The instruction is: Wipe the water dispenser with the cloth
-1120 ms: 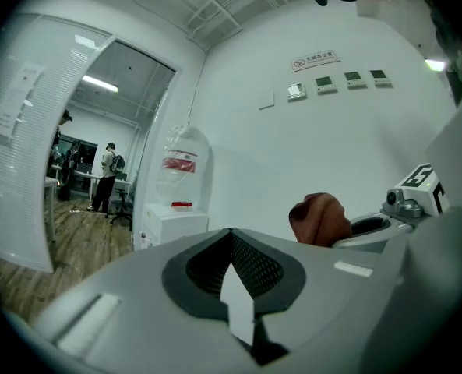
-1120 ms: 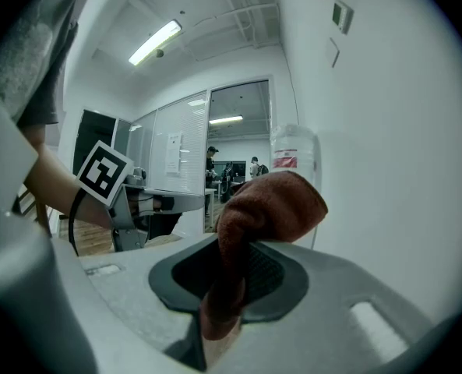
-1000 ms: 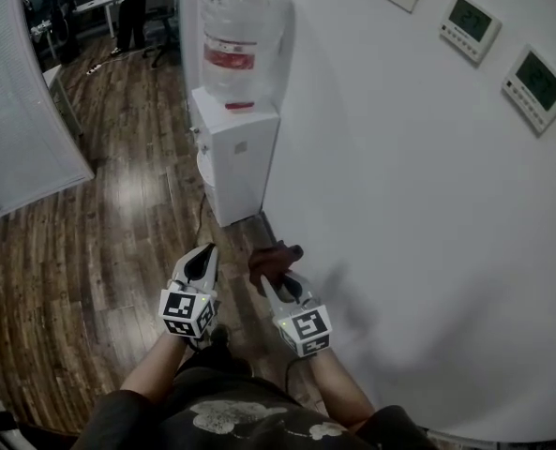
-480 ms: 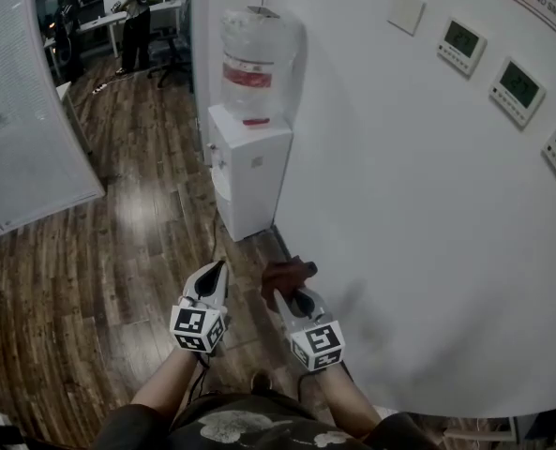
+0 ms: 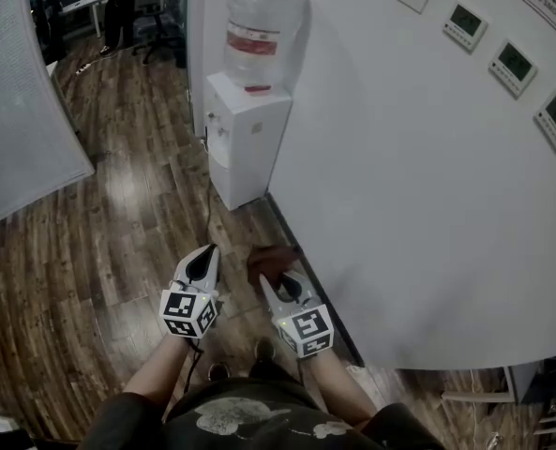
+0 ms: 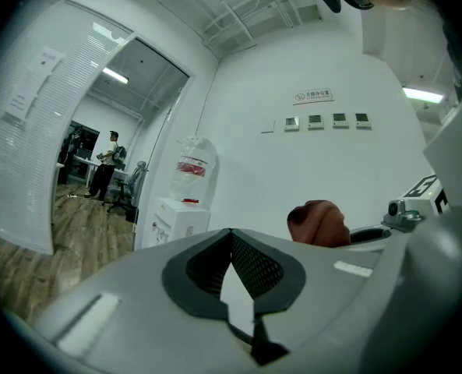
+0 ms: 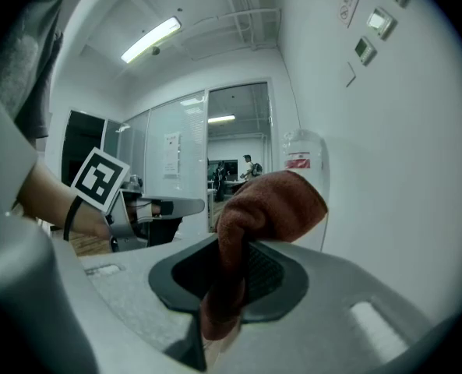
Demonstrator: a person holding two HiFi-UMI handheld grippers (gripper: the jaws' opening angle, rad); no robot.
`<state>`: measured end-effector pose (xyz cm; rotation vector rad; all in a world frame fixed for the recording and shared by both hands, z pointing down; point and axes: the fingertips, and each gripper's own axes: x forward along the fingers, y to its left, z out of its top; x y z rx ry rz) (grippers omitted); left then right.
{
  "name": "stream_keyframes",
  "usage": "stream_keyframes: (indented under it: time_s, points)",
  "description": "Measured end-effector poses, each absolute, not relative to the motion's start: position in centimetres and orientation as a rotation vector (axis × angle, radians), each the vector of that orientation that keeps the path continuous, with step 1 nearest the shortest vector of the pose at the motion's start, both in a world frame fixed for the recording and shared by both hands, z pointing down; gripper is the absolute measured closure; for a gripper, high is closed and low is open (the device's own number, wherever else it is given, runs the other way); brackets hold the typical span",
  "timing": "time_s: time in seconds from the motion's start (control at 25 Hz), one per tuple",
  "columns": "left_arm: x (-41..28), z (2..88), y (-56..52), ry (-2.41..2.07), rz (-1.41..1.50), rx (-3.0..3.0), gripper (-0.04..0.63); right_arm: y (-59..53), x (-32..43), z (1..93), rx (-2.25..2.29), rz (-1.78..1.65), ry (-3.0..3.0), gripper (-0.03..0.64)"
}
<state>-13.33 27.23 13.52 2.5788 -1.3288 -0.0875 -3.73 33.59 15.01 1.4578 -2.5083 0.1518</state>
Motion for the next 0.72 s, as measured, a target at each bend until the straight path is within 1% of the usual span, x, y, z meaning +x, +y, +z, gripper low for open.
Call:
stream_keyframes:
  time_s: [0.32,0.72]
  points:
    - [-12.6,14.2,31.7,-1.192,-0.045,2.665,0.575,37.5,-5.0,16.7,1.479,0.213,-2.426,0.558]
    - [-15.6,15.1,32.7,-1.196,-0.033,2.645,0.575,38.2,-6.1,18.0,1.542,0.287,-2.370,0.561]
